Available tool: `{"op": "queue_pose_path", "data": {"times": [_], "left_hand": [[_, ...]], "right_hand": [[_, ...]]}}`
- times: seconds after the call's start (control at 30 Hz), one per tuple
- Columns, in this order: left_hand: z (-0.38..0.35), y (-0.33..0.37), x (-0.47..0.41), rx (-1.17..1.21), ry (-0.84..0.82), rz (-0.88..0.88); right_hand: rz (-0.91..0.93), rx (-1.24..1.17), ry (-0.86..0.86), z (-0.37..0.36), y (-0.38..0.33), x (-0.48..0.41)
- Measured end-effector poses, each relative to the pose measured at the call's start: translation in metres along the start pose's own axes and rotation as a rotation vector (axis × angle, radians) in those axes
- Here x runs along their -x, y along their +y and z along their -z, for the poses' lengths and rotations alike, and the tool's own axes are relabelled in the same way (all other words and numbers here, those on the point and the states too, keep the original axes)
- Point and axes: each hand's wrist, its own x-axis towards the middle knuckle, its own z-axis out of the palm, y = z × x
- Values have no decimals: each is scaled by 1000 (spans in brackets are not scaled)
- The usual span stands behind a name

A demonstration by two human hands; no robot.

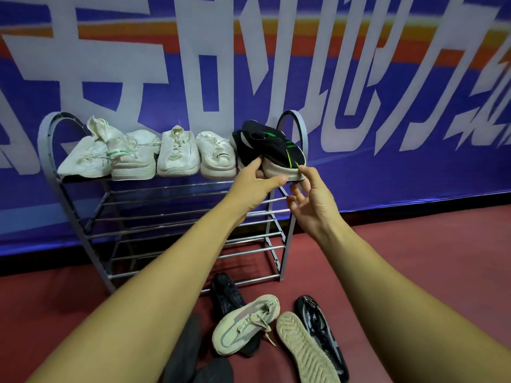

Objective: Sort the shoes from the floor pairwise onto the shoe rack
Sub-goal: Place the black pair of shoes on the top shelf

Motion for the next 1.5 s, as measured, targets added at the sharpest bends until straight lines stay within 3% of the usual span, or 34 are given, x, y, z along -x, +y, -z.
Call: {"op": "queue_pose_path", "data": {"times": [0.3,0.53,0.87,1.0,1.23,1.37,1.5], "left_hand": [[-35,0,-22,-65,151,83],[-41,5,-31,-18,95,123],[-37,1,-26,79,40,211],[-31,-1,-24,128,59,201],[-18,3,-1,82,30,178],[9,2,11,-32,92,171],[47,-12,38,-265,42,172]], "right_hand": [[35,56,40,19,-17,-26],[96,299,80,29,-5,-41],[104,362,256,21,-13,-57],[96,434,206,20,-15,-49],[191,807,187,19,-9,-29],[279,966,104,18,-7,-10],[302,1161,-49,6,6,2]]}}
